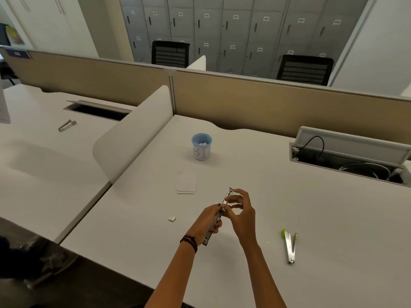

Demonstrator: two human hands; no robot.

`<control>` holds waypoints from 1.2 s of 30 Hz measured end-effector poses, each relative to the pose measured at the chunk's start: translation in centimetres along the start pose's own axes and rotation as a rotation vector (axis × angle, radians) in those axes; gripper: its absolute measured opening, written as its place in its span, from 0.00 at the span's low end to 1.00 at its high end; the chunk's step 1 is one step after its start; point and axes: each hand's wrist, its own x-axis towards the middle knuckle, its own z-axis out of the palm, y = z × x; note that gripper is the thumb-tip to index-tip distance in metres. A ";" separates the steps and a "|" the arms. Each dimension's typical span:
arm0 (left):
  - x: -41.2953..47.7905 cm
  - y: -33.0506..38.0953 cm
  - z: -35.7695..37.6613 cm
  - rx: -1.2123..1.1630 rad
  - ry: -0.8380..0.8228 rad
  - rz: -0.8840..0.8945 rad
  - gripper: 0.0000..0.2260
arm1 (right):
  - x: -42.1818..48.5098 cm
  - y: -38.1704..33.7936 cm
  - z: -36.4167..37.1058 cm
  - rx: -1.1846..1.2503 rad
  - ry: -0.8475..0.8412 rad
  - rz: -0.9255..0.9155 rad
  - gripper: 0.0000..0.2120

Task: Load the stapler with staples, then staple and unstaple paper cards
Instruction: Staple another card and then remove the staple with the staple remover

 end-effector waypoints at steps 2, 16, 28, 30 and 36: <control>0.0 0.1 0.4 -0.001 -0.008 0.006 0.14 | 0.0 0.1 -0.4 -0.012 0.006 -0.001 0.22; -0.4 0.2 1.0 0.013 0.018 0.010 0.14 | 0.1 0.4 -0.8 -0.088 0.002 -0.059 0.23; -0.8 0.5 0.6 -0.014 0.033 0.027 0.14 | 0.8 0.5 -0.5 -0.319 -0.130 -0.079 0.27; -0.7 0.6 0.5 -0.026 0.039 0.023 0.14 | 0.8 0.4 -0.5 -0.316 -0.112 -0.089 0.25; -0.2 0.8 0.8 -0.095 0.045 0.005 0.14 | 0.3 0.4 -0.4 -0.132 -0.033 -0.061 0.14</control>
